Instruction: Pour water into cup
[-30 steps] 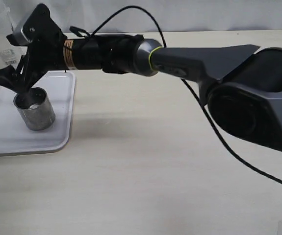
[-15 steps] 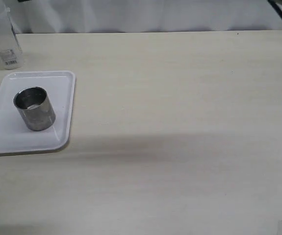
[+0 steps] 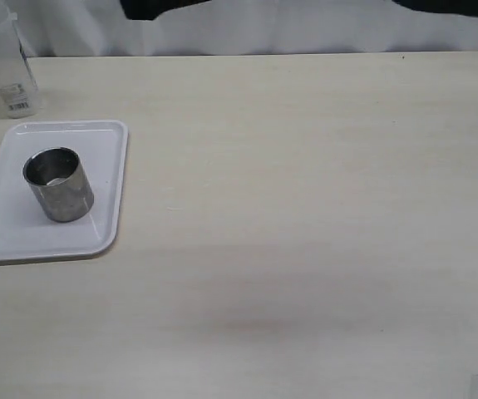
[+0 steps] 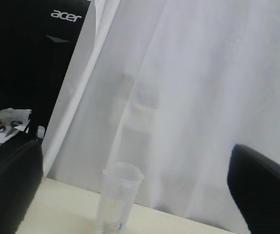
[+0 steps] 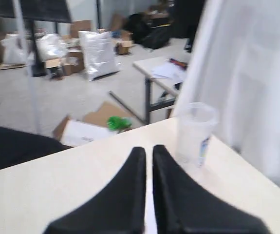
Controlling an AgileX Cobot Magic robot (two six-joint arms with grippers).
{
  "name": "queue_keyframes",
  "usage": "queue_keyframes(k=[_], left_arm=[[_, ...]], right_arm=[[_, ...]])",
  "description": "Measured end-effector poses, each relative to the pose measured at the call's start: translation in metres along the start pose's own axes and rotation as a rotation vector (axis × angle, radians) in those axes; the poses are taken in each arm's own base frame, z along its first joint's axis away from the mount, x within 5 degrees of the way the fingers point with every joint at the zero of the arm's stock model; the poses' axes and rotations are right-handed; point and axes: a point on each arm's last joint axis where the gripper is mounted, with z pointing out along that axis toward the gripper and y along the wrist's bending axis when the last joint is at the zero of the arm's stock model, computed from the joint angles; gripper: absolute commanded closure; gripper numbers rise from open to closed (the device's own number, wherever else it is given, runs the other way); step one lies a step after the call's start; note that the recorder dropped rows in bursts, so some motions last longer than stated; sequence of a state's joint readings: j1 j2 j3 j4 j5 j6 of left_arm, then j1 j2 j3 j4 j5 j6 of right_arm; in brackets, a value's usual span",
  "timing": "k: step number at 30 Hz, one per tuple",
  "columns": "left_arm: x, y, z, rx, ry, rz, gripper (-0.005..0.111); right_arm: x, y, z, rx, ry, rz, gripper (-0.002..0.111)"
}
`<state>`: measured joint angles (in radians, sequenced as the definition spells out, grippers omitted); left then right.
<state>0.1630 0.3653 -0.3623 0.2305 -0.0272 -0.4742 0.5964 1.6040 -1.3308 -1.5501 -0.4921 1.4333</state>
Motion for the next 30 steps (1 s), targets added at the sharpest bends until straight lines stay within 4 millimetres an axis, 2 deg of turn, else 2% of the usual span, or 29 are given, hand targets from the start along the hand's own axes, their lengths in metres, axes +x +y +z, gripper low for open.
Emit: queue_keyframes(k=[4, 15, 21, 27, 30], left_arm=[[0.002, 0.001, 0.0, -0.012, 0.023, -0.002, 0.011], [0.008, 0.004, -0.001, -0.043, 0.084, -0.043, 0.011], [0.008, 0.004, -0.001, -0.044, 0.088, -0.057, 0.011], [0.008, 0.004, -0.001, -0.045, 0.09, -0.06, 0.011], [0.008, 0.004, -0.001, -0.045, 0.09, -0.06, 0.011]], right_arm=[[0.0, 0.009, -0.046, 0.17, -0.045, -0.041, 0.104], [0.001, 0.053, -0.15, 0.309, -0.195, -0.085, 0.104], [0.015, 0.075, -0.197, 0.359, -0.235, -0.093, 0.104], [0.039, 0.094, -0.241, 0.433, -0.274, -0.076, 0.104], [0.048, 0.102, -0.255, 0.445, -0.305, -0.086, 0.104]])
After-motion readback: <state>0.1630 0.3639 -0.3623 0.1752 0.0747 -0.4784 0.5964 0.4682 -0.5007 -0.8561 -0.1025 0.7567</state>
